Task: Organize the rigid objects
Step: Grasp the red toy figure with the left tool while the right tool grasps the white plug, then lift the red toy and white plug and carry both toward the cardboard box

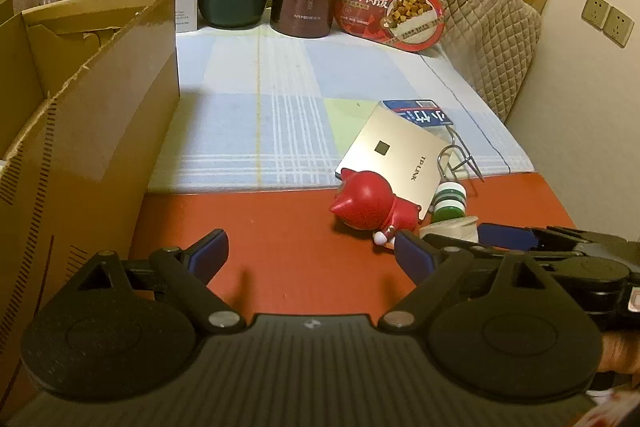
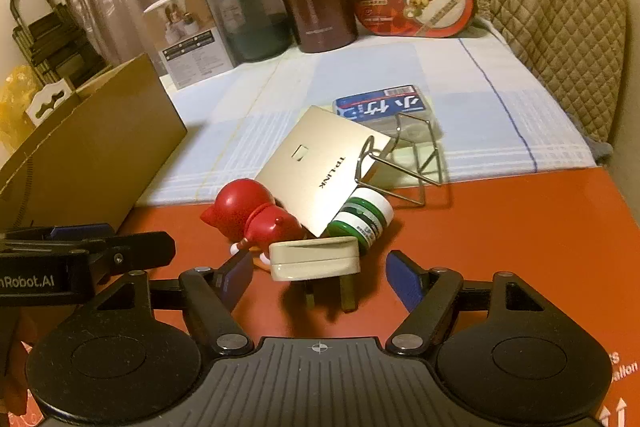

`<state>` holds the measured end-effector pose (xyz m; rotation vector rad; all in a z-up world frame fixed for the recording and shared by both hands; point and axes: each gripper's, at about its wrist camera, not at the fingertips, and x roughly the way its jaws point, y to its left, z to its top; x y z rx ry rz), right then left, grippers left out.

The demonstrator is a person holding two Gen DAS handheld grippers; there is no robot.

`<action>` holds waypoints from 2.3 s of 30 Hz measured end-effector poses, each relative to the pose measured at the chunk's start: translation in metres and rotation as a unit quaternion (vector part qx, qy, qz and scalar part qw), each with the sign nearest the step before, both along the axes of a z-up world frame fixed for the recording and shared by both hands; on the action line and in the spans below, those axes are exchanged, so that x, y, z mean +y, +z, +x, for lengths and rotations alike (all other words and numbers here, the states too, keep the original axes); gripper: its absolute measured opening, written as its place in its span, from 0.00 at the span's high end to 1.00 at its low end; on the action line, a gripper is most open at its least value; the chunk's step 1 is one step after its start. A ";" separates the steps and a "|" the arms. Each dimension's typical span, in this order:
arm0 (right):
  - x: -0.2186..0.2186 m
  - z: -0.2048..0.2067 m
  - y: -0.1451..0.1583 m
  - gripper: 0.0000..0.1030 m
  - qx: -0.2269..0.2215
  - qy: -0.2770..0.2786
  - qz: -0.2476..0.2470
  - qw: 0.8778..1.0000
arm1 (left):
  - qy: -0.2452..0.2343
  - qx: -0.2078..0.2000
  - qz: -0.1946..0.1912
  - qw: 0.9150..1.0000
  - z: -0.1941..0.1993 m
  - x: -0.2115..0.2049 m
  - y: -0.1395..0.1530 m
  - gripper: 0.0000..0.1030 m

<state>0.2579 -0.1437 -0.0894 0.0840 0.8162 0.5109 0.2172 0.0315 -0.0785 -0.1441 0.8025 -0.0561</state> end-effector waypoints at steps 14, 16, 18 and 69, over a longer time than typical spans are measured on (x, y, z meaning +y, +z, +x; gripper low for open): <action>-0.026 -0.013 0.021 0.55 -0.011 -0.053 -0.043 0.998 | -0.058 -0.014 0.024 0.998 0.010 -0.021 -0.011 0.11; -0.033 -0.014 0.022 0.55 -0.010 -0.066 -0.040 0.997 | -0.077 -0.023 0.038 0.996 0.013 -0.029 -0.013 0.11; -0.040 -0.014 0.022 0.55 -0.005 -0.078 -0.037 0.996 | -0.092 -0.032 0.054 0.994 0.018 -0.038 -0.016 0.11; -0.045 -0.088 0.018 0.55 0.029 -0.083 -0.033 0.996 | -0.092 0.001 0.047 0.995 -0.078 -0.046 -0.022 0.38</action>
